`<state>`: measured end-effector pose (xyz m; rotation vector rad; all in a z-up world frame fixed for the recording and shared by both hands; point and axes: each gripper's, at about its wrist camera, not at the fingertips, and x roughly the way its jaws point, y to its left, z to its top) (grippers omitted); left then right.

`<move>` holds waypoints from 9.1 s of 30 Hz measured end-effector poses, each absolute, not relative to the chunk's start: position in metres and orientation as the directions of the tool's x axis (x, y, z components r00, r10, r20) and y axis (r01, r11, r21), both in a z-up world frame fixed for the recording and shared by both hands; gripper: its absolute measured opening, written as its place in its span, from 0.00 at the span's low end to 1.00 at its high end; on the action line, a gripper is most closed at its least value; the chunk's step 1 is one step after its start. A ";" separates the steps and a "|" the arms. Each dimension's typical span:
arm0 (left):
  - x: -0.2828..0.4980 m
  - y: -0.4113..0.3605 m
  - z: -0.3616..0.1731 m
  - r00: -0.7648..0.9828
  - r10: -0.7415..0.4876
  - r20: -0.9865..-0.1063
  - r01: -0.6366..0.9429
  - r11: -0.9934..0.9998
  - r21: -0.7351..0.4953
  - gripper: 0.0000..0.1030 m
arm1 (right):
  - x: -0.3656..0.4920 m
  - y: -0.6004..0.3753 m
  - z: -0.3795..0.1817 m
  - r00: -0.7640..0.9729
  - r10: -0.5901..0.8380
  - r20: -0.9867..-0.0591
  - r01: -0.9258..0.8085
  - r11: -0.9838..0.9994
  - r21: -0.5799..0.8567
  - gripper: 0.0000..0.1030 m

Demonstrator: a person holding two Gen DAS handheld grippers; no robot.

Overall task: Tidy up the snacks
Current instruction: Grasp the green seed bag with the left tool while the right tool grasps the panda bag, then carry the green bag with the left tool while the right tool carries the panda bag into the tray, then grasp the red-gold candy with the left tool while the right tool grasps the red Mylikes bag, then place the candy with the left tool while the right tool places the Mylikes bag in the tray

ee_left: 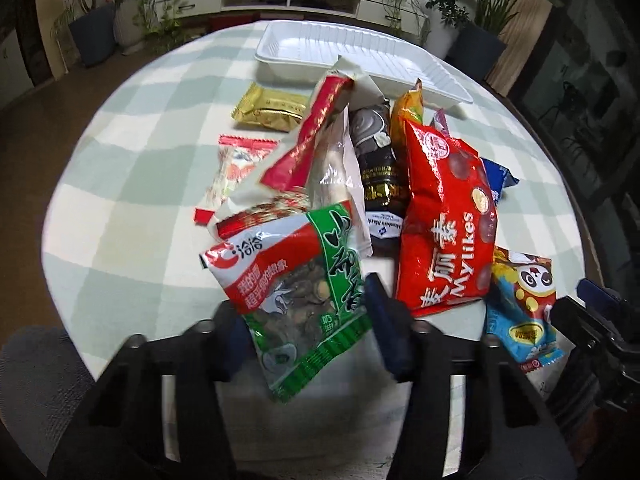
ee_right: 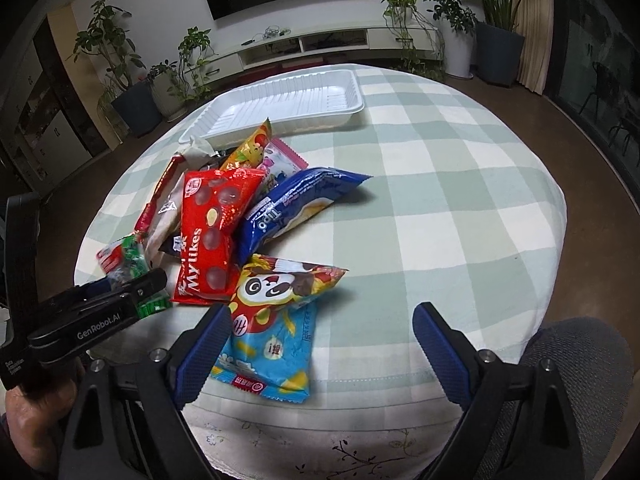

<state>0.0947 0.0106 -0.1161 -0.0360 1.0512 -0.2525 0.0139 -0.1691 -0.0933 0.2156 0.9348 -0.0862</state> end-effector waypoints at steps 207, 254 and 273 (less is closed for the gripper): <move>0.072 0.073 -0.104 0.426 -0.384 -0.819 0.255 0.920 -0.299 0.18 | 0.082 -0.099 -0.105 0.569 0.190 -0.800 -0.044 0.979 0.201 0.67; 0.199 0.093 -0.002 0.541 -0.482 -0.689 0.334 0.875 -0.350 0.18 | 0.109 -0.281 -0.024 0.727 0.118 -0.677 0.181 0.917 0.355 0.35; 0.398 -0.019 -0.057 0.418 -0.372 -0.829 0.406 0.892 -0.196 0.18 | 0.311 -0.198 -0.052 0.590 0.192 -0.784 -0.038 0.977 0.211 0.35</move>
